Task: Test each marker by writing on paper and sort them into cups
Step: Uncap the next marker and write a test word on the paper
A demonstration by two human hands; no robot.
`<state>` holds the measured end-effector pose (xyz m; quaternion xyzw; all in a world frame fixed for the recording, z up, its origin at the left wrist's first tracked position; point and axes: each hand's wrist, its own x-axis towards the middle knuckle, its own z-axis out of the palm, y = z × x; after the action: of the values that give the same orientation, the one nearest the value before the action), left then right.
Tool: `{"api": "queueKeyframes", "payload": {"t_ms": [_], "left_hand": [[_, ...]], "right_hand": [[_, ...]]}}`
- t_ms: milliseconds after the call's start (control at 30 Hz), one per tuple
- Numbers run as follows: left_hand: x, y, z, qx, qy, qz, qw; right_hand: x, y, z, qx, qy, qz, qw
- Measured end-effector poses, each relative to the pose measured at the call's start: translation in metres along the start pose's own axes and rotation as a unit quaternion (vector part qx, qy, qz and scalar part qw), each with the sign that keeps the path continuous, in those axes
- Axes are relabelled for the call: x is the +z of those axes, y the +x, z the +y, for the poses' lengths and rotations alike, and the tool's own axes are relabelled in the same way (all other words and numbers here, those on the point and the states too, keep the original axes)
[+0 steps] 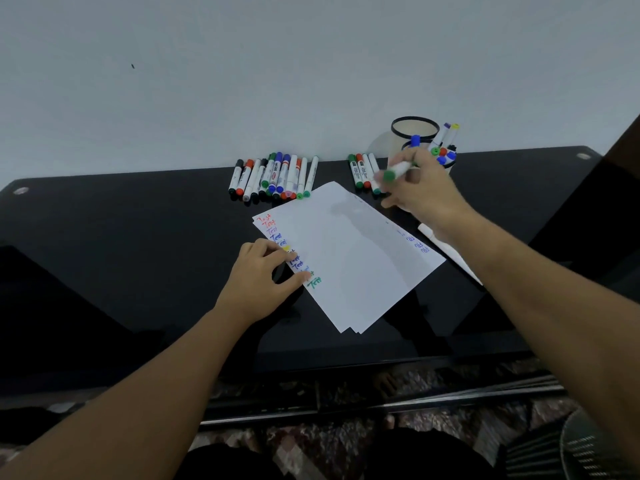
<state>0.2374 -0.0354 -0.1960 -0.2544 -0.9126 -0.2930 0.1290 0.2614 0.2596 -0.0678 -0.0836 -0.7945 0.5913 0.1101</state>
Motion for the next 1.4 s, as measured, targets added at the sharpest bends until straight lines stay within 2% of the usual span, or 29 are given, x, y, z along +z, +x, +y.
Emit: {"api": "queueKeyframes", "payload": {"t_ms": [100,200,367,500,767,1000,1100,1200,1400], "left_hand": [[0.0,0.001,0.001,-0.003,0.0,0.001,1.0],[0.001,0.0,0.0,-0.002,0.005,0.003,1.0],[0.001,0.001,-0.002,-0.005,0.006,0.001,1.0],[0.0,0.001,-0.001,-0.009,0.01,-0.006,1.0],[0.0,0.001,0.0,-0.012,0.011,-0.007,1.0],[-0.002,0.002,0.002,-0.02,0.011,-0.017,1.0],[-0.002,0.001,0.002,-0.022,0.007,-0.017,1.0],[-0.003,0.001,0.003,-0.019,0.009,-0.015,1.0],[-0.003,0.001,0.003,-0.022,0.01,-0.014,1.0]], "right_hand": [[-0.012,0.015,-0.005,-0.017,-0.112,0.097,0.989],[-0.027,0.03,-0.007,-0.075,-0.241,0.159,0.954],[-0.039,0.044,-0.011,-0.088,-0.267,0.181,0.942],[-0.039,0.052,-0.013,-0.104,-0.201,0.23,0.946],[-0.045,0.063,0.001,-0.047,-0.354,0.186,0.915],[-0.048,0.081,0.001,0.074,-0.403,0.106,0.906],[-0.045,0.076,0.002,0.021,-0.376,0.143,0.915],[-0.047,0.072,0.009,-0.043,-0.421,0.162,0.891],[-0.038,0.064,0.01,-0.084,-0.49,0.151,0.854]]}}
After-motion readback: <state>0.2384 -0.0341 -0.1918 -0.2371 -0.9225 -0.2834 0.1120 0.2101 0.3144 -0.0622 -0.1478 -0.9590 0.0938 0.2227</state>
